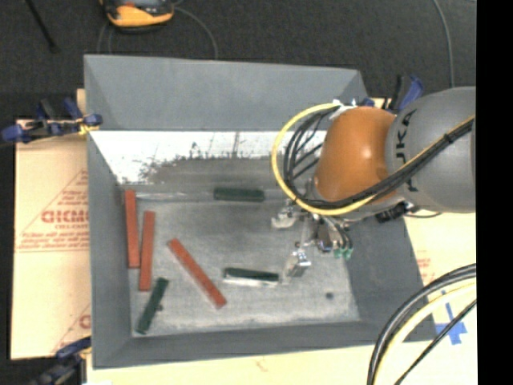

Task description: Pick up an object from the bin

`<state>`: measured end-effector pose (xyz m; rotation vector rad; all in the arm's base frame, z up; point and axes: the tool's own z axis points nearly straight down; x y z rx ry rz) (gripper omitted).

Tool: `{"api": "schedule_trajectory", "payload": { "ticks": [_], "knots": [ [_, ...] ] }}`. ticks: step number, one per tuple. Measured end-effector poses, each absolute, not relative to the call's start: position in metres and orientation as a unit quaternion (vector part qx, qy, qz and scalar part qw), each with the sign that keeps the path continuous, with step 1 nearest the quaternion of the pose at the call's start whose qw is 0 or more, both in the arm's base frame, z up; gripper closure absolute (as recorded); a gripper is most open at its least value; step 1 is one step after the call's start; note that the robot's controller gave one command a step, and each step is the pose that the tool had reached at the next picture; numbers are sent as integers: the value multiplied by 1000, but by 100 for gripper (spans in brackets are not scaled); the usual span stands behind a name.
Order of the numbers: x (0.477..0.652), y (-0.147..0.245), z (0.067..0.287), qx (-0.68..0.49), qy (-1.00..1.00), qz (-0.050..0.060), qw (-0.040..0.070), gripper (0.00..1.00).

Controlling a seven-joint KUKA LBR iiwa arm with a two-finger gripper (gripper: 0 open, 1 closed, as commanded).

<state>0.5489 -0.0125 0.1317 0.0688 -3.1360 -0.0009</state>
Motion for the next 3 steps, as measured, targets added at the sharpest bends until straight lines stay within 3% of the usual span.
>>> {"api": "schedule_trajectory", "payload": {
  "ticks": [1, 2, 3],
  "knots": [
    [502, -16, 79, -84, -996, -2, -3, 100],
    [502, -16, 79, -83, -997, -2, -3, 100],
    [507, -25, 283, -56, -998, 0, -6, 100]
  ]
}}
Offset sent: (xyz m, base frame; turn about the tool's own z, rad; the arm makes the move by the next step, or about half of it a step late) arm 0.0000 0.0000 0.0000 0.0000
